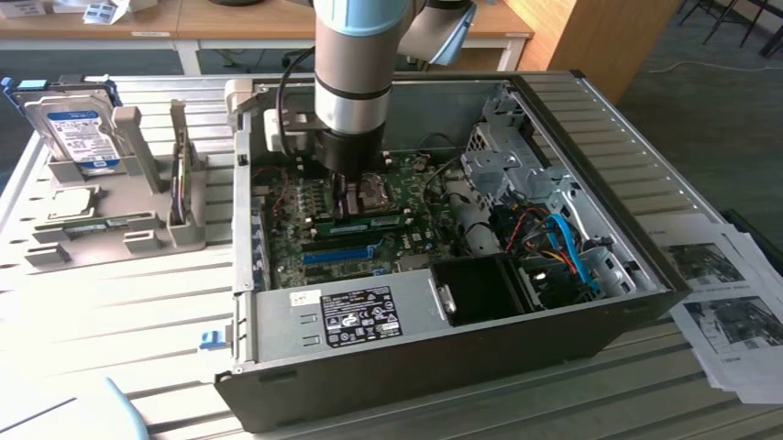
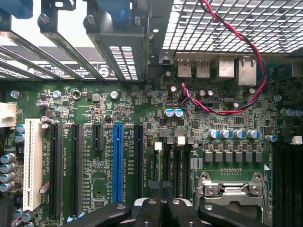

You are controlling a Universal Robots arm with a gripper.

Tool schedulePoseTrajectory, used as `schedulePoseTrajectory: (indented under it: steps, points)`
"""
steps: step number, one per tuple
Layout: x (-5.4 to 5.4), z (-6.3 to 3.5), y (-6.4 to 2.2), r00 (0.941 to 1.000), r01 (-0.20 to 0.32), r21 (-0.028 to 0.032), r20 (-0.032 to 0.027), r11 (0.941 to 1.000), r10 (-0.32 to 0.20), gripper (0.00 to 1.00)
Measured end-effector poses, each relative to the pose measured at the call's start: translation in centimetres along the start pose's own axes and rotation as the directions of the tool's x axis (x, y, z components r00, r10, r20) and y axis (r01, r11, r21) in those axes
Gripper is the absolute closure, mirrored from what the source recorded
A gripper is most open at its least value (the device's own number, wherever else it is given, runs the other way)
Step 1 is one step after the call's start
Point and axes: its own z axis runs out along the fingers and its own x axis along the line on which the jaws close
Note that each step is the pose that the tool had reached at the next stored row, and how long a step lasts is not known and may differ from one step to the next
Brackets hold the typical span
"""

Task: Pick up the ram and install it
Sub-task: 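Press down the ram until it locks into place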

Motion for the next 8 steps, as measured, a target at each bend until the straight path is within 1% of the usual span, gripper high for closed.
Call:
schedulePoseTrajectory:
  steps: [1,3,8]
  points:
    - [0.0,-0.1,-0.01,1.0,0.0,0.0006,0.0005,1.0,0.0,0.91]
    - [0.0,-0.44,0.02,1.0,0.0,-0.0008,-0.001,1.0,0.0,0.91]
    - [0.0,-1.42,0.05,1.0,0.0,-0.0008,-0.0011,1.0,0.0,0.91]
